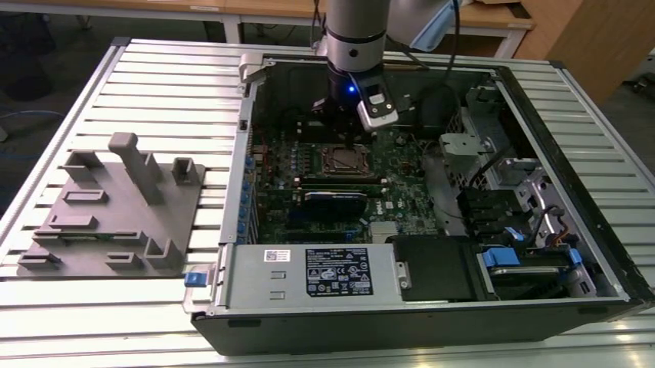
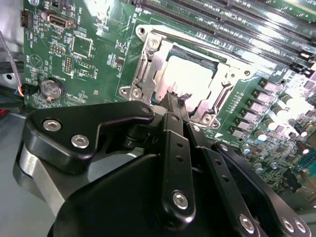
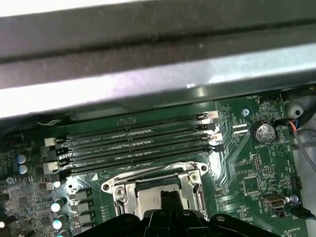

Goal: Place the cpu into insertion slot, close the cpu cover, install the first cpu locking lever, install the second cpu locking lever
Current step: 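Install the first cpu locking lever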

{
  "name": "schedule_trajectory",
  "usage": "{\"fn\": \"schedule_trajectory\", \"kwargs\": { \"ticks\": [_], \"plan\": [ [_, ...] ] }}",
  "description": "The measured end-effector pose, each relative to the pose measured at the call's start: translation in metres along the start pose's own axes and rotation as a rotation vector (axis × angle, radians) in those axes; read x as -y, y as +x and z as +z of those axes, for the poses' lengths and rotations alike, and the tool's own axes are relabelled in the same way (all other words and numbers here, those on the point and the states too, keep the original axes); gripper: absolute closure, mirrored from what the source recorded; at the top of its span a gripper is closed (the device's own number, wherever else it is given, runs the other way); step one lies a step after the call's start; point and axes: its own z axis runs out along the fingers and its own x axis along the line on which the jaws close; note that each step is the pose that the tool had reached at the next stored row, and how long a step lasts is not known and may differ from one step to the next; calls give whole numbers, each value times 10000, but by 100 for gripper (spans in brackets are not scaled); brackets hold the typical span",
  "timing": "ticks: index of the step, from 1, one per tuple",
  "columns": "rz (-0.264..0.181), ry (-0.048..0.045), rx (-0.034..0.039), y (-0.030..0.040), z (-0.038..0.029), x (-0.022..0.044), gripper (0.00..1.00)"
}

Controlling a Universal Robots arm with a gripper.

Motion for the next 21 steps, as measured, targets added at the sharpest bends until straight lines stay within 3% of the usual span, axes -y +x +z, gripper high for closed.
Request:
{"fn": "schedule_trajectory", "kwargs": {
  "ticks": [6,21],
  "plan": [
    [0,0,0,-12,3,66,89],
    [2,9,-46,-13,2,72,89]
  ]
}}
